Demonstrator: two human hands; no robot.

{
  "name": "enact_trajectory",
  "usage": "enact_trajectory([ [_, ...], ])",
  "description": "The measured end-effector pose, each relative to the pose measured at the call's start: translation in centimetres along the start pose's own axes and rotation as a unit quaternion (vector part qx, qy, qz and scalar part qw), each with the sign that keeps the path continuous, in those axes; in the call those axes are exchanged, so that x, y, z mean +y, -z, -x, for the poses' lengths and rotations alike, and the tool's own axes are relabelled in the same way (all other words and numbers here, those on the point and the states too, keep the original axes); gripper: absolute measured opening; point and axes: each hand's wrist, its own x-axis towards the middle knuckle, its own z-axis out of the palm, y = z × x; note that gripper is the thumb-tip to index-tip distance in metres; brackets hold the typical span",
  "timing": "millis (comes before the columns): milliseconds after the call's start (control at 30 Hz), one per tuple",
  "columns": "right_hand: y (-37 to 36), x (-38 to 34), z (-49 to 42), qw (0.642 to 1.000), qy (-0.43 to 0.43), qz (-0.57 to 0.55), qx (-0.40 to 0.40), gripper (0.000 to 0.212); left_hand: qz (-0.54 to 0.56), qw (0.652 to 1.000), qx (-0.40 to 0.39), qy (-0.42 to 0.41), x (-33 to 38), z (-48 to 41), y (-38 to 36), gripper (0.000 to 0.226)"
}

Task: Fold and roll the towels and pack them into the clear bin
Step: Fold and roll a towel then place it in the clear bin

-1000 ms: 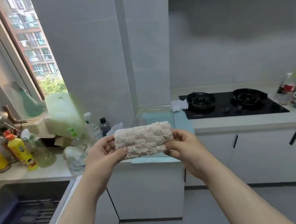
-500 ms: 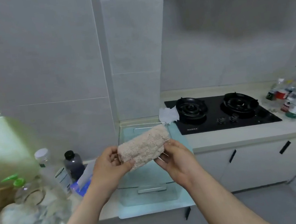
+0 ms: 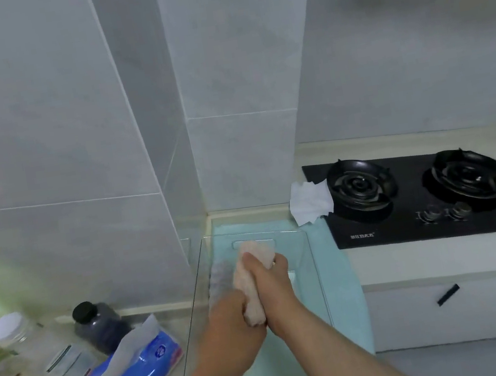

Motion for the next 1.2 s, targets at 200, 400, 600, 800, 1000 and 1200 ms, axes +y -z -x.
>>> enact_trajectory([
  [200, 1.2, 2.8, -6.9, 0.995, -0.044, 0.084, 0.03, 0.052, -0.113, 0.992, -0.033, -0.042, -3.3, -1.2, 2.4, 0.016],
  [400, -0.9, 6.9, -10.8, 0.987, -0.048, 0.147, 0.04, 0.056, -0.106, 0.992, 0.051, -0.048, -6.7, -1.4, 5.1, 0.02],
  [600, -2.0, 8.1, -11.2, 0.909, 0.045, 0.413, 0.044, 0.048, 0.045, 0.997, -0.028, 0.055, -8.6, -1.6, 5.7, 0.053],
  [800, -1.1, 7.3, -9.5, 0.932, 0.029, 0.36, 0.027, 0.061, 0.156, 0.983, -0.055, 0.074, -8.7, -1.4, 6.3, 0.055],
  [1000, -3.9, 9.5, -7.9, 0.99, -0.007, 0.135, -0.027, 0.06, 0.223, 0.969, -0.049, 0.09, -8.7, -1.3, 6.9, 0.059],
  [1200, -4.5, 9.8, -8.7, 0.991, -0.025, 0.121, -0.047, 0.054, 0.258, 0.958, -0.078, 0.093, -8.8, -1.4, 7.2, 0.036],
])
